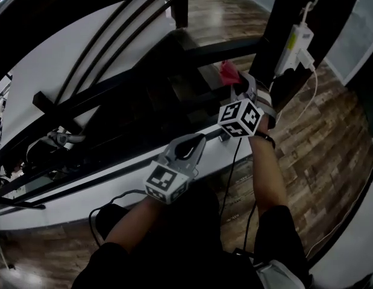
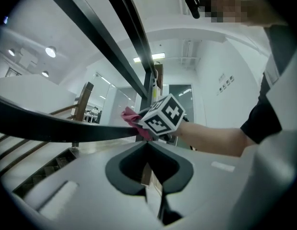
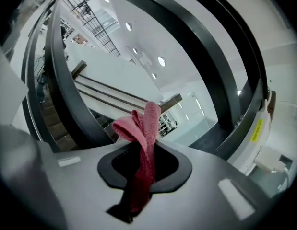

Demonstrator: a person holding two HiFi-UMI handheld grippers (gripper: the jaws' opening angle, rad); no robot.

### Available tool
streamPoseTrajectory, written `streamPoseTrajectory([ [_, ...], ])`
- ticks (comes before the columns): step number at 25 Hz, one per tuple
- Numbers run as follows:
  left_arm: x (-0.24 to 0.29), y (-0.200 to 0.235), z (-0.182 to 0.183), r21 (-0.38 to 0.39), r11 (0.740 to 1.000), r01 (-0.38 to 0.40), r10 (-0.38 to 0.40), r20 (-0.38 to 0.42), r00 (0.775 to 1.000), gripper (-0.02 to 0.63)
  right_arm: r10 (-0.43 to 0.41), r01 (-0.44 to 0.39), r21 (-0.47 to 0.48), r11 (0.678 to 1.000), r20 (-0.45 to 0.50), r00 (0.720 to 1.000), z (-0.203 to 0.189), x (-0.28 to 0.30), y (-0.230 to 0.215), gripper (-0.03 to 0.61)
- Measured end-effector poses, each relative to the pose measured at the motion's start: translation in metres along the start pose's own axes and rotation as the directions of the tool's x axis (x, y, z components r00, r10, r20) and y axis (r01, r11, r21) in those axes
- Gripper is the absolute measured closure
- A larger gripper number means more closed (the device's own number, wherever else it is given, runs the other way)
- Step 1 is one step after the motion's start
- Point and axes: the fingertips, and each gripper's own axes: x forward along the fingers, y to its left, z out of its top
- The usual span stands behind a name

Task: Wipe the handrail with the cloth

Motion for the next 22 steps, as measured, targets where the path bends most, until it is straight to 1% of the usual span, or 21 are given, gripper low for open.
streamPoseTrajectory([
  [1, -0.002, 0.003, -0.002, 0.004, 1.000, -0.013, 0.013, -0.005, 1.000, 0.614, 0.015, -0.014, 0.036, 0.999, -0.014, 1.000, 0.000, 0.002, -0.002, 0.528],
  [3, -0.005, 0.010, -0.004, 0.005, 0.999, -0.040, 0.040, -0.015, 0.999, 0.614, 0.070, -0.067, 0.120, 0.991, -0.024, 0.997, 0.002, 0.004, -0.001, 0.528],
  [5, -0.007, 0.014, -0.003, 0.003, 0.999, -0.053, 0.053, -0.019, 0.998, 0.614, 0.135, -0.130, 0.196, 0.972, -0.012, 0.991, 0.003, 0.003, 0.002, 0.528],
  [7, -0.007, 0.016, -0.003, 0.004, 0.998, -0.061, 0.061, -0.020, 0.998, 0.614, 0.193, -0.191, 0.236, 0.953, 0.012, 0.981, 0.007, 0.001, 0.009, 0.528],
  [12, -0.011, 0.024, -0.005, 0.006, 0.996, -0.091, 0.091, -0.022, 0.996, 0.614, 0.296, -0.303, 0.209, 0.930, 0.064, 0.953, 0.023, -0.011, 0.029, 0.528],
  [16, -0.016, 0.030, -0.008, 0.026, 0.992, -0.120, 0.120, -0.022, 0.992, 0.614, 0.403, -0.420, 0.180, 0.889, 0.125, 0.907, 0.038, -0.025, 0.048, 0.528],
  [19, -0.023, 0.039, -0.008, 0.043, 0.985, -0.164, 0.165, -0.022, 0.986, 0.614, 0.451, -0.471, 0.143, 0.870, 0.154, 0.879, 0.050, -0.034, 0.060, 0.528],
  [22, -0.029, 0.046, -0.004, 0.048, 0.978, -0.205, 0.206, -0.005, 0.979, 0.614, 0.488, -0.510, 0.105, 0.854, 0.181, 0.854, 0.063, -0.042, 0.071, 0.528],
])
